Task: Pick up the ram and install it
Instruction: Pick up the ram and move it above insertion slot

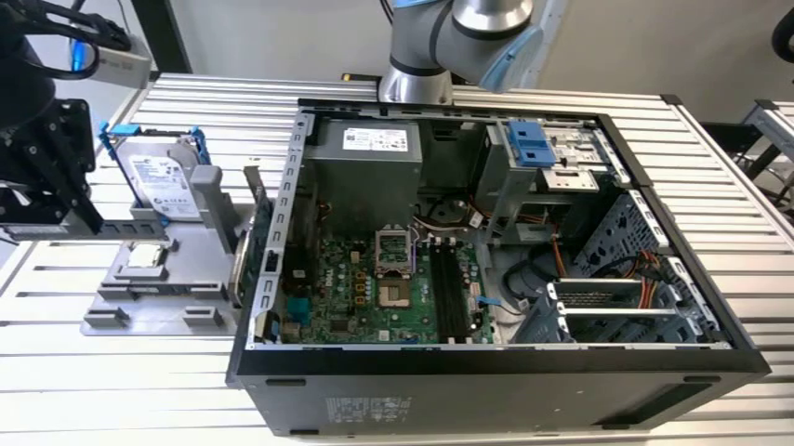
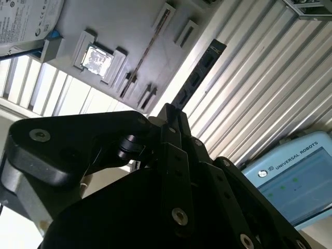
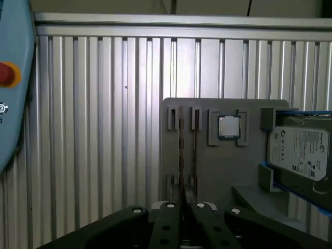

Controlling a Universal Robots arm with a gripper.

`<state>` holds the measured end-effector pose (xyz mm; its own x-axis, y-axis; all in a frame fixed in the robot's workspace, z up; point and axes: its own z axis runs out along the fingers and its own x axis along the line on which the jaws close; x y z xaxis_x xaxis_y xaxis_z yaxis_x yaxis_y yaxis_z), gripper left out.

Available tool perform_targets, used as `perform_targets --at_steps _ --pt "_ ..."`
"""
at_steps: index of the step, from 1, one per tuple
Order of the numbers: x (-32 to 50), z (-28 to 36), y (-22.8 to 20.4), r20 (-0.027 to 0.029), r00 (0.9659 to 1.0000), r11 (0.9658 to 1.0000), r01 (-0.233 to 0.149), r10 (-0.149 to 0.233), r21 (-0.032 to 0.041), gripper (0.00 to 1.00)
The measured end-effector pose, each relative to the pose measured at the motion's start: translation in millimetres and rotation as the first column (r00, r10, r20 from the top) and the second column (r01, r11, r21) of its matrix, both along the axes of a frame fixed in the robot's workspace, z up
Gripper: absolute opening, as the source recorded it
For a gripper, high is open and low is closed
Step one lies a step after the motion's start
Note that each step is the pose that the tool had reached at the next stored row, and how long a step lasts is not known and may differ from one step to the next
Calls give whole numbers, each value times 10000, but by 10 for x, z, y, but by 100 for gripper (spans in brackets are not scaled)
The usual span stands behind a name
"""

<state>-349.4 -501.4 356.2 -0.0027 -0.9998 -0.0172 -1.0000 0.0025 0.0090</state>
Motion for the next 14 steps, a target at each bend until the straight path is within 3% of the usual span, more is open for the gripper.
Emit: perform_targets --at_steps 14 --pt "0 145 0 0 9999 9999 125 -125 0 0"
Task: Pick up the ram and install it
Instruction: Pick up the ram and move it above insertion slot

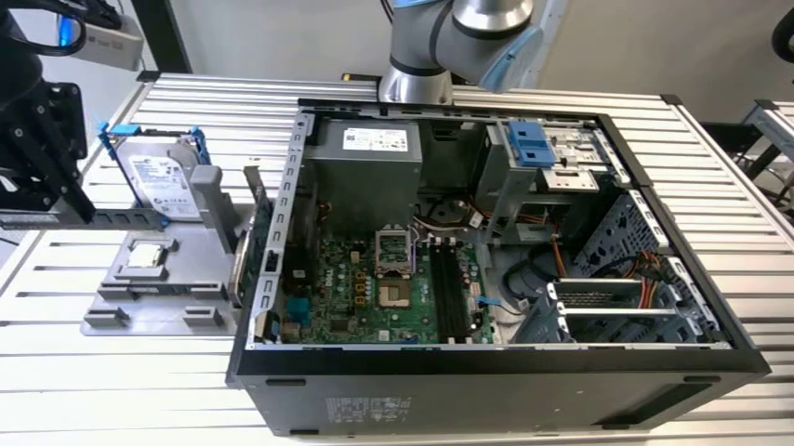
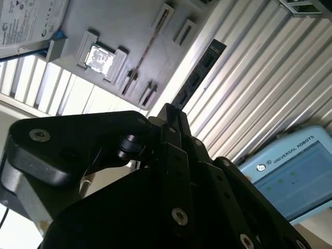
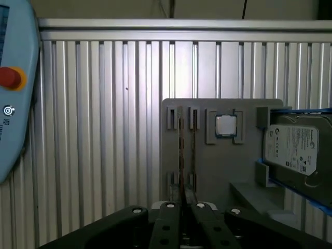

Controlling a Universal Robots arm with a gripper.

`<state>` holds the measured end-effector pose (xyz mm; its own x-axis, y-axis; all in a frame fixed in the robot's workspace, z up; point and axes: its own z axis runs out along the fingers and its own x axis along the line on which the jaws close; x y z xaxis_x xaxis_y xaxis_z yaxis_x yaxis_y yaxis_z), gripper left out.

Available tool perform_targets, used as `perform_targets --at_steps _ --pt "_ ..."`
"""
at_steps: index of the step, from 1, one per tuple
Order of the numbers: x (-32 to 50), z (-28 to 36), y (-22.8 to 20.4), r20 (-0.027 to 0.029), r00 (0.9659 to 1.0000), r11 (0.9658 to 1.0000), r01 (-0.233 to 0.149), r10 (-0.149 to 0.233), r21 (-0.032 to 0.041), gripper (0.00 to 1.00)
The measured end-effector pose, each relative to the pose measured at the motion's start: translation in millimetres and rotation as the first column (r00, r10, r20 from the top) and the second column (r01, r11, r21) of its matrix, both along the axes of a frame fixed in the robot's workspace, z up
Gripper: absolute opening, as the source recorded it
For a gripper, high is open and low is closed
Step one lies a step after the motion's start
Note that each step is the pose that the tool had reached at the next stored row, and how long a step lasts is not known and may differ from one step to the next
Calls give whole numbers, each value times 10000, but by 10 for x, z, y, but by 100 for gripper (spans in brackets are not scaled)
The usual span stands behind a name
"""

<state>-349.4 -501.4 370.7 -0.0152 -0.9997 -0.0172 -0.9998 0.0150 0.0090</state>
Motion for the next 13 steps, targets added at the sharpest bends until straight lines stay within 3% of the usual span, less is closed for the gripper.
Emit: perform_targets --at_steps 13 --pt "0 114 0 1 10000 10000 -1 1 0 0"
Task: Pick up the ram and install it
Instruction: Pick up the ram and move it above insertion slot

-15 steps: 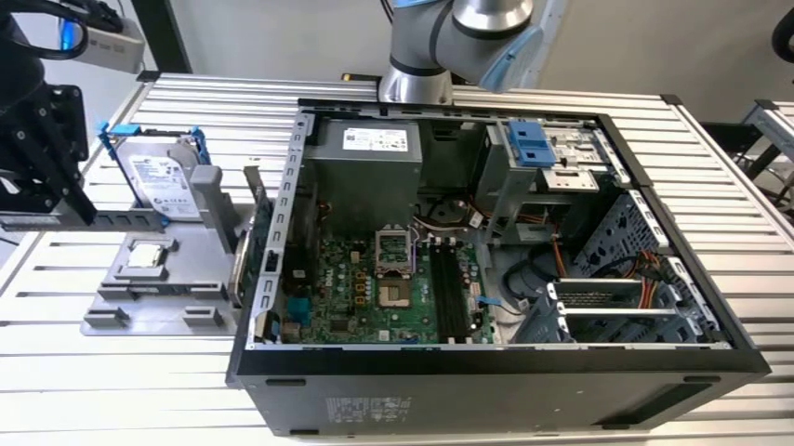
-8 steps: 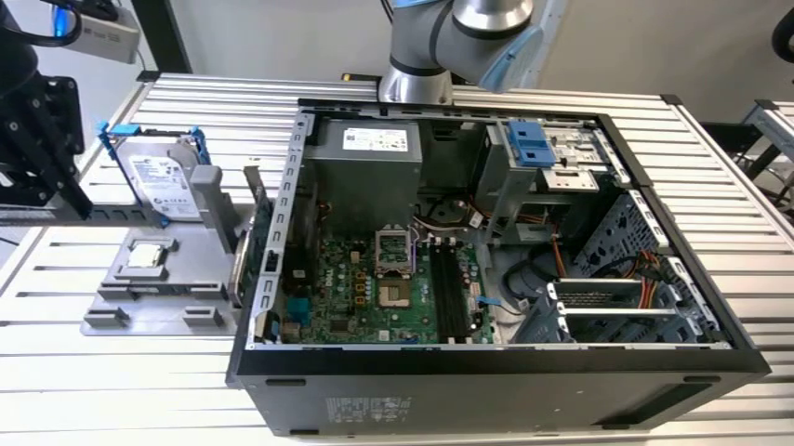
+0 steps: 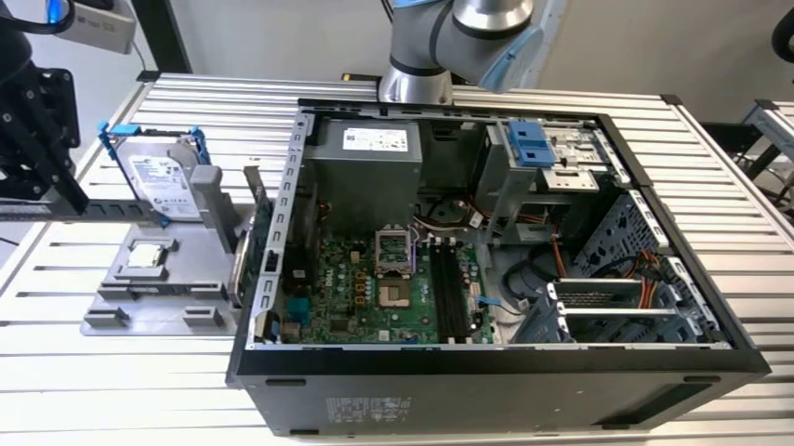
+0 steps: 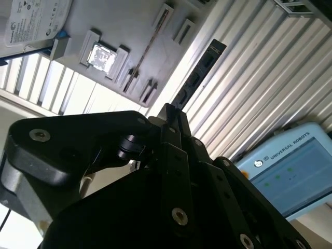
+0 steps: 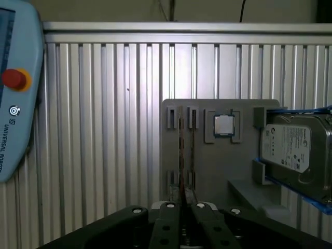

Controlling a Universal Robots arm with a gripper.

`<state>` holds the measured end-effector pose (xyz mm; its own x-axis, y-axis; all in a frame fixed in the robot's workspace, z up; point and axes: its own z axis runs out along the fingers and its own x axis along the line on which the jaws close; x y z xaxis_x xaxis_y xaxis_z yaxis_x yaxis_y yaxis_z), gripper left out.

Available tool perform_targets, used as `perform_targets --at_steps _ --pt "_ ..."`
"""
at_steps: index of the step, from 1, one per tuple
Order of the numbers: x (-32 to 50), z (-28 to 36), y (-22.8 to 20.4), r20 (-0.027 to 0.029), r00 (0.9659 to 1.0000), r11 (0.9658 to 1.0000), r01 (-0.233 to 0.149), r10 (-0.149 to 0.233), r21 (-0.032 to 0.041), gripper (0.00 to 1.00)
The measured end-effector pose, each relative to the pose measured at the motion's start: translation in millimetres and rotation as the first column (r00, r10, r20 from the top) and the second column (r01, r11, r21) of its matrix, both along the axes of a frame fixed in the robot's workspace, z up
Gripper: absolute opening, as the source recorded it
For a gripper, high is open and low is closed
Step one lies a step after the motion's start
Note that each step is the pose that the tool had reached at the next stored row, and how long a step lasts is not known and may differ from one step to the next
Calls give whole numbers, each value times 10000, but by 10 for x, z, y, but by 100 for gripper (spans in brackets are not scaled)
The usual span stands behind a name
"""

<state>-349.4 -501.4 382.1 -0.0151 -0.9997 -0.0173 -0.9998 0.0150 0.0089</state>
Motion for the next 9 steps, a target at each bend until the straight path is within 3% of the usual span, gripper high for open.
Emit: perform_targets --at_steps 9 --pt "1 52 -1 1 10000 10000 -1 1 1 0"
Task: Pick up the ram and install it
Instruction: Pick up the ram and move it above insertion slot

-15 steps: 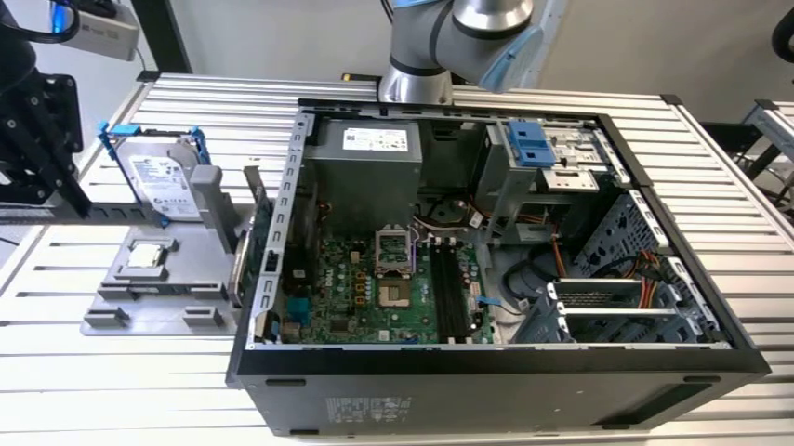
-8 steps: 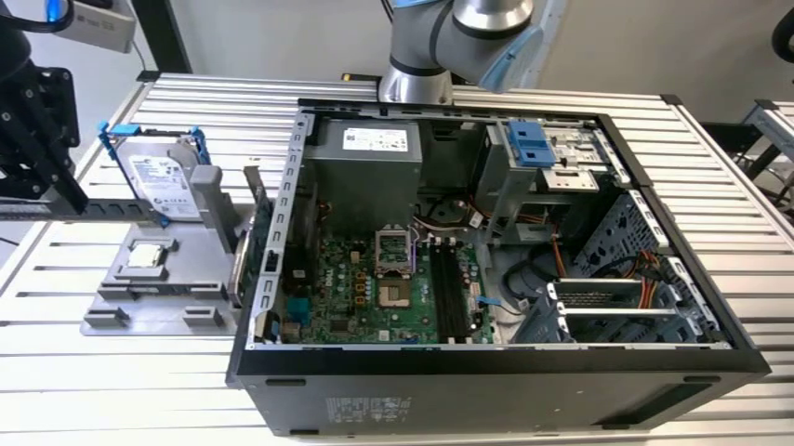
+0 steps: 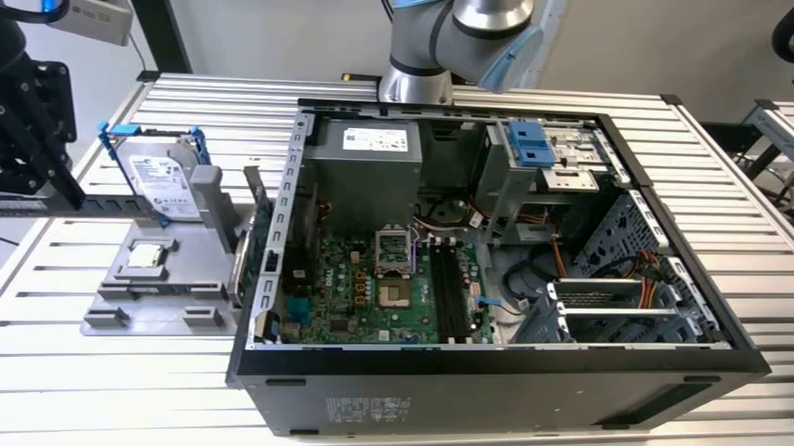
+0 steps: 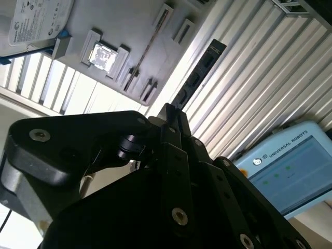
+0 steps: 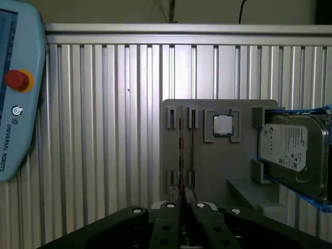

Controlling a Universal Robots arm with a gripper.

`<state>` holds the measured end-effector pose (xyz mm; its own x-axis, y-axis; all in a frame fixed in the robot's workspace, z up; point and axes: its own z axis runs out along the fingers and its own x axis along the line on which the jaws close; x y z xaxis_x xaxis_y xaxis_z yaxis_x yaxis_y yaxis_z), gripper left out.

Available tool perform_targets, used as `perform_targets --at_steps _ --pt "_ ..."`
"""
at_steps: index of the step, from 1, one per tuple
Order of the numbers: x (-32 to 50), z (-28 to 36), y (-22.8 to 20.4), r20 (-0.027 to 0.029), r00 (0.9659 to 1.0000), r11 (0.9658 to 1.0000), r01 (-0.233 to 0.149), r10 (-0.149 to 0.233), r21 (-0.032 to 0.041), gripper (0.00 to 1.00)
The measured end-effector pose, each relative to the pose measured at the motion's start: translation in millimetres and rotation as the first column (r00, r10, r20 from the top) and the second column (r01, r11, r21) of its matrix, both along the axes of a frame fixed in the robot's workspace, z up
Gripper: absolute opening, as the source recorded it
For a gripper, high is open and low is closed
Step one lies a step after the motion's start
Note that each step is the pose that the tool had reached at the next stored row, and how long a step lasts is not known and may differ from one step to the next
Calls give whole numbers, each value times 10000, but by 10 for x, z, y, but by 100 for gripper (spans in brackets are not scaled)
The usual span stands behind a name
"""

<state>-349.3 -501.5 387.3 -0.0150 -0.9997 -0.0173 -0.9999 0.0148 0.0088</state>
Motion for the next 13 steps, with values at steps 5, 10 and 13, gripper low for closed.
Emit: perform_targets --at_steps 5,10,13 --pt "-1 22 1 -4 10000 10000 2 -2 -6 0" --pt "-1 71 1 -1 10000 10000 2 -2 -3 0" --pt "0 107 0 -1 10000 10000 1 -1 -3 0"
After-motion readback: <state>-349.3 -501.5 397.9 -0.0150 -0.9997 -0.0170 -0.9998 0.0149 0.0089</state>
